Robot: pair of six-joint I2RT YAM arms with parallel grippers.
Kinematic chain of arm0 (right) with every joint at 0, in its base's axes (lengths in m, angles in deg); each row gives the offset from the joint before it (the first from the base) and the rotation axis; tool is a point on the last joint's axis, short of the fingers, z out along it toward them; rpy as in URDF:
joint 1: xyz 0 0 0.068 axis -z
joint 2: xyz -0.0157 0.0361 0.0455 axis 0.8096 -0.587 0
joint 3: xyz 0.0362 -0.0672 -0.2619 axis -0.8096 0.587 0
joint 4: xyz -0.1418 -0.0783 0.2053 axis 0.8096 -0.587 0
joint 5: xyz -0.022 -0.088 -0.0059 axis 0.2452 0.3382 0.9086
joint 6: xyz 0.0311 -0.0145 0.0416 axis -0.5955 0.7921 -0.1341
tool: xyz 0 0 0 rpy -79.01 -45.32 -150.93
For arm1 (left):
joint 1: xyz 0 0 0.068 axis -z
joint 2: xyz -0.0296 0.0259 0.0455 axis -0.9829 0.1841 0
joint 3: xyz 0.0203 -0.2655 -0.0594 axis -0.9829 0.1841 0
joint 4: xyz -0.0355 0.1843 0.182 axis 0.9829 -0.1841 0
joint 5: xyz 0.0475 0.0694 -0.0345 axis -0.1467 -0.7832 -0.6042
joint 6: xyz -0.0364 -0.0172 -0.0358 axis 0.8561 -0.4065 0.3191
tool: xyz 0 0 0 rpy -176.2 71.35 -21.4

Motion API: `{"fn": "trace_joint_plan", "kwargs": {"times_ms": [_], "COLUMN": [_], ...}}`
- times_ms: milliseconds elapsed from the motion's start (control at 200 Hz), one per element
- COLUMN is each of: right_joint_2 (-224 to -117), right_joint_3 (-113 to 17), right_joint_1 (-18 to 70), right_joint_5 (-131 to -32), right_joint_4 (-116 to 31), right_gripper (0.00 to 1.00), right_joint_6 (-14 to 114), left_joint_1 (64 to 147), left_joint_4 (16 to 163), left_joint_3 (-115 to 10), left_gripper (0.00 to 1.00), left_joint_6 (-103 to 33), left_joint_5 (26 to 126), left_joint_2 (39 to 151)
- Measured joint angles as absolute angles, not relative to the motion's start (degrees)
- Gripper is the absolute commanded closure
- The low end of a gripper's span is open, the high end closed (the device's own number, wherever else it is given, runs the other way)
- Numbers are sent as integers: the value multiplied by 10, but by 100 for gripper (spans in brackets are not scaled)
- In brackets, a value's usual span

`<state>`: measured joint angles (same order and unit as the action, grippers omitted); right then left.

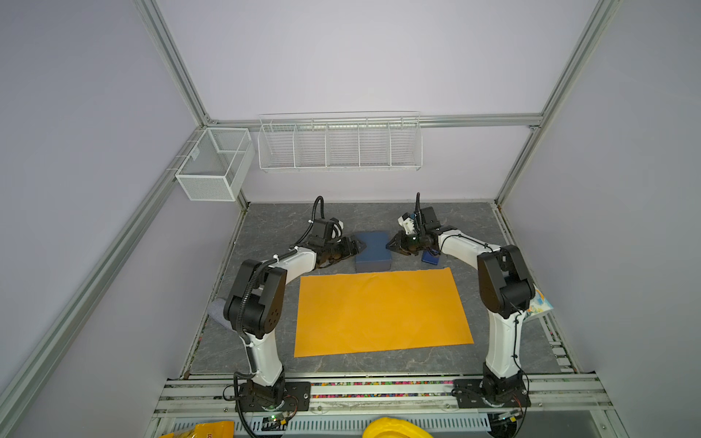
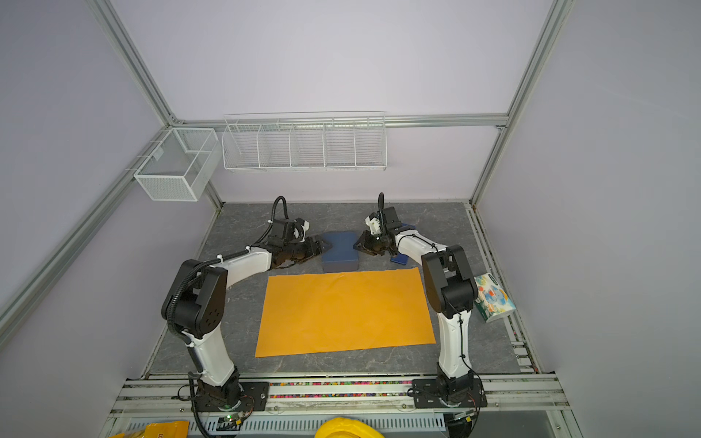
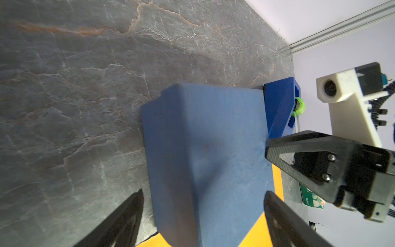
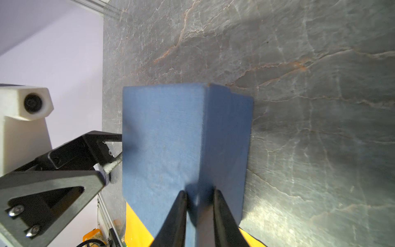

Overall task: Wrap the gift box in paper
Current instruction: 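Close both grippers on opposite ends of the blue box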

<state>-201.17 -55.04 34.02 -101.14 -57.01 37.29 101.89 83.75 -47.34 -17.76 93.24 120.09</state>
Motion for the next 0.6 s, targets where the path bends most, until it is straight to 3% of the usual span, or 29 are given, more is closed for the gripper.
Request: {"fn": "trace_joint_plan", "kwargs": {"times_ms": [185, 600], "right_joint_2": [-2007, -2003], "right_joint_3": [-542, -523], "right_joint_1": [353, 369], "right_joint_5": [-1011, -1026], "right_joint_4": [-558, -531], "right_gripper": [78, 78], "right_joint_6": [365, 343], "left_joint_1": [1015, 1014], "left_joint_4": [867, 958], "left_joint_3": [-473, -470], "left_gripper": [0, 1], "left_joint_6": [-158, -91], "left_joint_5": [945, 993], "left_joint_2": [1201, 1250]}}
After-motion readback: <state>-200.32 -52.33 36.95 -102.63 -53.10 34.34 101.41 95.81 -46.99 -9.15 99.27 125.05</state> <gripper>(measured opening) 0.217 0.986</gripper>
